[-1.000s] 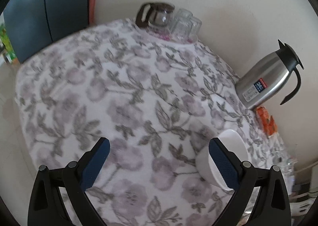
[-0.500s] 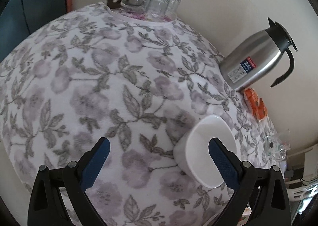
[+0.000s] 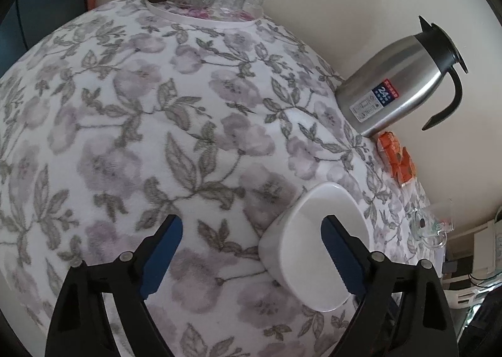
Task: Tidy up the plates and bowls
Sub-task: 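Close both grippers on the rim of the white square bowl, then lift the white square bowl with both grippers and carry it toward the basin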
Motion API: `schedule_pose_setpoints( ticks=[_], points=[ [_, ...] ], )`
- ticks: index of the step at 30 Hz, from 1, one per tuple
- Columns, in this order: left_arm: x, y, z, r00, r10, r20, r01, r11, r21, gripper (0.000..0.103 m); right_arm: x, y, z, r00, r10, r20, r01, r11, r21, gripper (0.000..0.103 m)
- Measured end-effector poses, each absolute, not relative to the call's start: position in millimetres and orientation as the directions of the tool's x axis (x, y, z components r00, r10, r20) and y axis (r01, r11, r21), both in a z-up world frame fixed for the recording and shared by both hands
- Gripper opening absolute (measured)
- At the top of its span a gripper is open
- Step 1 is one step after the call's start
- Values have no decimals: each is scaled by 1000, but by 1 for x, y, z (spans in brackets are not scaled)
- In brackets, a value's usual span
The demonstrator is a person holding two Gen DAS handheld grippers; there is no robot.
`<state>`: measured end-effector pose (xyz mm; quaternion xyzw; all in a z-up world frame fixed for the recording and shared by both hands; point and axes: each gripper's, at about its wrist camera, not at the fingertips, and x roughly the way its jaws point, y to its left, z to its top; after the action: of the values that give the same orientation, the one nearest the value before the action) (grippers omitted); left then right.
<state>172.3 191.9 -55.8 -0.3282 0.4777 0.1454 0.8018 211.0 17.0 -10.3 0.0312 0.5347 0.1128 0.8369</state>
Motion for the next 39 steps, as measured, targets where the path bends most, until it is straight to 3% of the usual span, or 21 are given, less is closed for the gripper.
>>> schedule_pose_setpoints(
  ticks=[10, 14, 22, 36, 39],
  points=[
    [188, 179, -68, 496, -125, -859, -503, 765, -402, 58, 219, 24, -33, 357, 212, -910, -148, 974, 169, 52],
    [193, 175, -74, 491, -126, -862, -505, 765, -400, 52, 218, 25, -39, 341, 214, -915, -149, 974, 172, 50],
    [200, 170, -85, 482, -135, -866, -498, 771, -397, 30, 218, 33, -42, 334, 217, -917, -171, 971, 167, 45],
    [204, 169, -86, 487, -159, -859, -471, 780, -412, 29, 218, 31, -45, 331, 202, -922, -175, 973, 150, 31],
    [204, 168, -86, 492, -175, -853, -460, 780, -425, 21, 218, 30, -45, 328, 210, -921, -179, 971, 158, 24]
  ],
)
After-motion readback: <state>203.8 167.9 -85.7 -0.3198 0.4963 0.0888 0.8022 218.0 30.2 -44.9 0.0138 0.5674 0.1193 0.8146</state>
